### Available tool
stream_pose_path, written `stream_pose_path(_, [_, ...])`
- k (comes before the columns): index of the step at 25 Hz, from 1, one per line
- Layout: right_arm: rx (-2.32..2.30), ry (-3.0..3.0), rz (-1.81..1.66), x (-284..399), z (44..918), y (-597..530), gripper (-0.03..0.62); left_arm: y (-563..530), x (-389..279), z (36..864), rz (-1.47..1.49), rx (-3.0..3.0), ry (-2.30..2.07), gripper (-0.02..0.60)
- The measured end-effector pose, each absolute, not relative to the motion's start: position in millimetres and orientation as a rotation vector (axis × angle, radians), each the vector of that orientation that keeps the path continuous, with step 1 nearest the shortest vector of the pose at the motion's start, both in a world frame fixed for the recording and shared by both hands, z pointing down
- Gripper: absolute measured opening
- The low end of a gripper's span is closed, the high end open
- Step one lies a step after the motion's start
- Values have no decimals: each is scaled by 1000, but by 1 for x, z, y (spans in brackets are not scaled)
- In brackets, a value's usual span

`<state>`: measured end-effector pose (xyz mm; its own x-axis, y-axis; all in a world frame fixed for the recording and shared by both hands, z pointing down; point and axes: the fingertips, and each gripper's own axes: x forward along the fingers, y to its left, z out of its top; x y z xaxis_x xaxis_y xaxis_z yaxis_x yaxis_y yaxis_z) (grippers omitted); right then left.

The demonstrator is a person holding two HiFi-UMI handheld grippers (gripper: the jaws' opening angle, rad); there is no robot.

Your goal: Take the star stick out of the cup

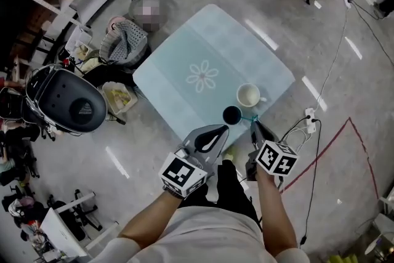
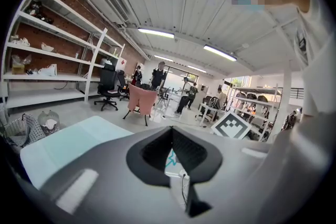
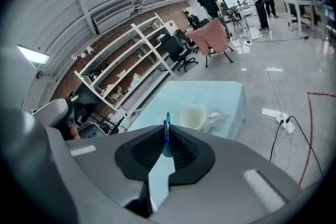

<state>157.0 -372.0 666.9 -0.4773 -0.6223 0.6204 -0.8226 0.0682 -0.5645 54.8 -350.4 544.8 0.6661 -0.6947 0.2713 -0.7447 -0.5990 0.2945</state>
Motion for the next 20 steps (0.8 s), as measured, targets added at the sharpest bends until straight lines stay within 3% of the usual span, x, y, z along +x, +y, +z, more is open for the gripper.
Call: stream_pose_path(20, [1722, -2275, 1056, 166, 559, -327, 26, -306, 34, 504, 111, 2600, -1046, 6])
